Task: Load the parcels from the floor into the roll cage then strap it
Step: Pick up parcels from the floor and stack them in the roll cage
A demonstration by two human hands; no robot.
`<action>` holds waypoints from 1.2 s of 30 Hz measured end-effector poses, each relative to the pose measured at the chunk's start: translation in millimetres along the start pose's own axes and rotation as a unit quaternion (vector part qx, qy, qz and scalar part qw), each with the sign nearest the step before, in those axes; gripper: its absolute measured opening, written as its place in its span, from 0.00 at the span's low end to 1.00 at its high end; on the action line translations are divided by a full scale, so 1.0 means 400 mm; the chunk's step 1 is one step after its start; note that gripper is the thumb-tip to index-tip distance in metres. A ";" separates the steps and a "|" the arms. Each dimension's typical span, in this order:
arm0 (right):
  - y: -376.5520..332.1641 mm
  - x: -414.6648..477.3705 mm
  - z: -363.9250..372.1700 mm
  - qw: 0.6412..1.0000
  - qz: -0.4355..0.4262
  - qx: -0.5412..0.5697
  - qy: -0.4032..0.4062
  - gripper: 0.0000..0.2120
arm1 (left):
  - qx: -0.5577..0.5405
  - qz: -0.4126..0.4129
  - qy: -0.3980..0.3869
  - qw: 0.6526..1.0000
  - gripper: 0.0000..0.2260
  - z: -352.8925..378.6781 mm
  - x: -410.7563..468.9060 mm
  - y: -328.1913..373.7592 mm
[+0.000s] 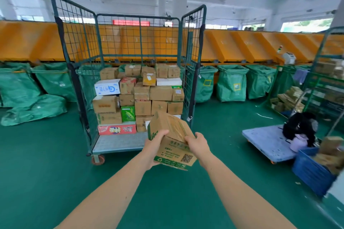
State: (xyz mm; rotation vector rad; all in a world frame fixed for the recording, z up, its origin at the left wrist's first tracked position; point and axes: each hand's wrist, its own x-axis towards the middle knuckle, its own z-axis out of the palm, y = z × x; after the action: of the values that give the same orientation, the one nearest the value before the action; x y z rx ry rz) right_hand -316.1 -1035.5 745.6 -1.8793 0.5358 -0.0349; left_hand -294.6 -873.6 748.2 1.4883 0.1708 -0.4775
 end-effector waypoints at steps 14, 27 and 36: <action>-0.068 0.365 0.020 0.954 0.133 0.248 -0.107 0.57 | -0.043 -0.001 0.002 0.999 0.25 0.039 0.353 0.150; -0.367 0.939 0.270 0.957 0.079 0.262 -0.096 0.21 | 0.001 0.037 0.007 0.999 0.30 -0.156 0.917 0.470; -0.496 1.297 0.423 0.955 0.097 0.265 -0.092 0.25 | 0.015 0.024 0.030 0.999 0.24 -0.252 1.254 0.617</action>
State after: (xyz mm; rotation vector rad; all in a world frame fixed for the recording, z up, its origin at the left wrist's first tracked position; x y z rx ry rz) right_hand 264.7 -1028.4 741.0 -1.2864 0.5179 0.1161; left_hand 273.4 -873.0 765.5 1.5343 0.1751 -0.3996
